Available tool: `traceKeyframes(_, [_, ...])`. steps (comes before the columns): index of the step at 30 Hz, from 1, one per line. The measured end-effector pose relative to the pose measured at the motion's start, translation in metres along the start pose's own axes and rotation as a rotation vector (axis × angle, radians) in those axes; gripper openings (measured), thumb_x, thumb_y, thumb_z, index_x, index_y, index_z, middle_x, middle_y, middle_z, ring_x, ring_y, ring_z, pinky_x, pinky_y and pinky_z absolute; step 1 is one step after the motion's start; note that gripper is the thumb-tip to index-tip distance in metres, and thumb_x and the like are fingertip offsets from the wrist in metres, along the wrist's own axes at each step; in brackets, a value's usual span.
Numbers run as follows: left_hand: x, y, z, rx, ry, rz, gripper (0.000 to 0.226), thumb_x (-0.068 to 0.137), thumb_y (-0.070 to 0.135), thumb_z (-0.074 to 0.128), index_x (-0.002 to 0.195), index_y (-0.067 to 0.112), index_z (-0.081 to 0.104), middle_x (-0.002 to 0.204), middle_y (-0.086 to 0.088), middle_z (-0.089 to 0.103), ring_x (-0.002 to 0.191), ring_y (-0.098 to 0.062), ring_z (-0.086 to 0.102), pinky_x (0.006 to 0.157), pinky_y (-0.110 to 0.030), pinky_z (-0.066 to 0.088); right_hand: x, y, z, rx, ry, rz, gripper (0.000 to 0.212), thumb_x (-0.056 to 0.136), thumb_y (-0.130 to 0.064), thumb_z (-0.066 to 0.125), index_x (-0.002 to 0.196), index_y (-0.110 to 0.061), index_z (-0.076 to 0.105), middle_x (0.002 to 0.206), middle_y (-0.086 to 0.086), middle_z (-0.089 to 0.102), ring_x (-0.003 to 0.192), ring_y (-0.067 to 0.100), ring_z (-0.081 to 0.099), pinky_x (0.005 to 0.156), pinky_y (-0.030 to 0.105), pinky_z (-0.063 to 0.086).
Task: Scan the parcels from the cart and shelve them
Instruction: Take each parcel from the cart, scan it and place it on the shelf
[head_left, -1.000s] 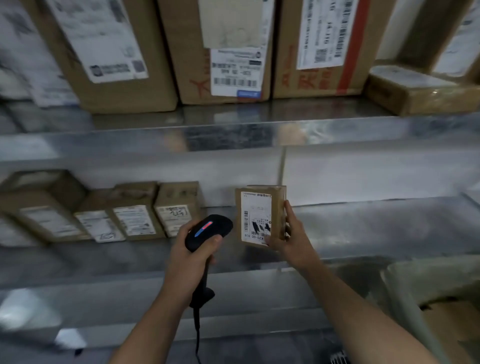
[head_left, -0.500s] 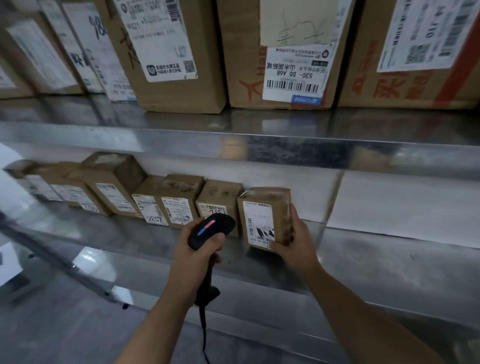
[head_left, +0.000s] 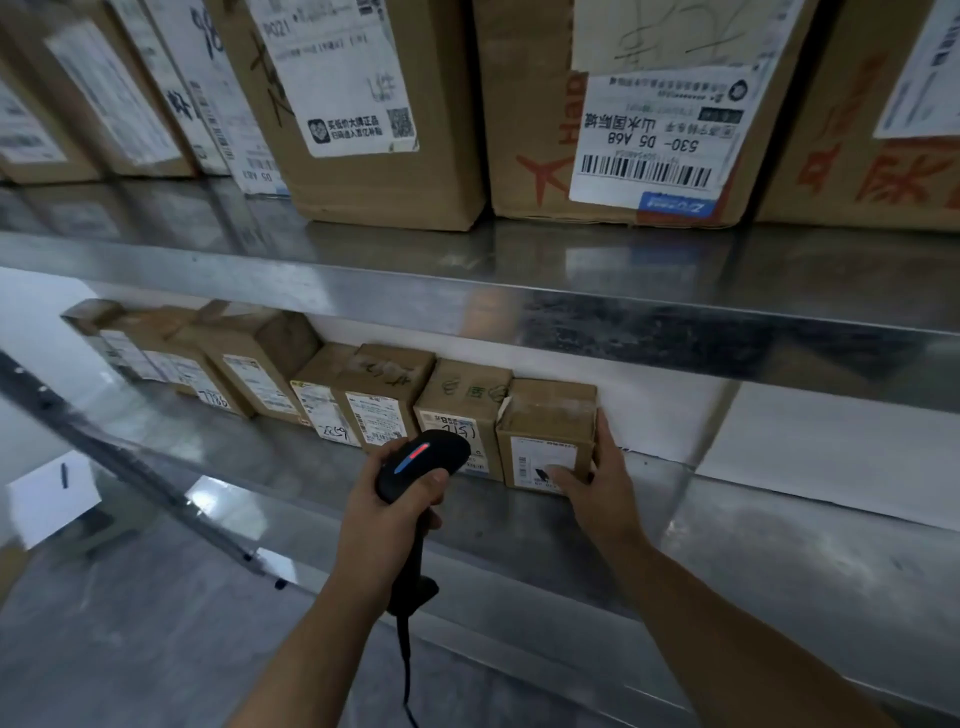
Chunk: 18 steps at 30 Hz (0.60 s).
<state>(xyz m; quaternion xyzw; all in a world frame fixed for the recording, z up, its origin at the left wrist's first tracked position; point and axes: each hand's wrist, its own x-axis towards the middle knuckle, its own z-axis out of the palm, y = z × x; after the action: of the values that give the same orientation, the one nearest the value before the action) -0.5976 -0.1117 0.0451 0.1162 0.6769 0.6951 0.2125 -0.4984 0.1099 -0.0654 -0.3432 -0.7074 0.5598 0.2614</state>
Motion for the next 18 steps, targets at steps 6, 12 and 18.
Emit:
traceKeyframes(6, [0.008, -0.002, 0.004, 0.007, -0.043, -0.022, 0.046, 0.087, 0.01, 0.079, 0.127, 0.016, 0.06, 0.097, -0.014, 0.071, 0.071, -0.021, 0.068, 0.065, -0.039, 0.056, -0.003, -0.004, 0.001, 0.036, 0.015, 0.003, 0.09, 0.086, -0.001, 0.074, 0.158, -0.026, 0.026, 0.136, -0.008, 0.059, 0.107, -0.019, 0.056, 0.09, 0.011, 0.051])
traceKeyframes(12, [0.015, 0.0, 0.005, 0.018, -0.12, -0.027, 0.046, 0.088, 0.01, 0.077, 0.13, 0.018, 0.059, 0.105, -0.019, 0.07, 0.078, -0.024, 0.07, 0.066, -0.036, 0.058, -0.011, -0.015, -0.001, -0.029, 0.025, 0.047, 0.098, 0.082, -0.02, 0.08, 0.156, -0.043, 0.021, 0.141, -0.01, 0.057, 0.125, 0.008, 0.057, 0.107, 0.043, 0.049])
traceKeyframes(18, [0.018, 0.004, 0.003, 0.021, -0.22, -0.041, 0.037, 0.089, 0.009, 0.076, 0.117, 0.029, 0.062, 0.108, -0.019, 0.069, 0.079, -0.028, 0.068, 0.074, -0.045, 0.06, -0.034, -0.025, -0.01, -0.186, 0.1, 0.063, 0.097, 0.087, -0.033, 0.078, 0.16, -0.028, 0.015, 0.162, -0.001, 0.029, 0.147, 0.018, 0.029, 0.116, 0.032, 0.026])
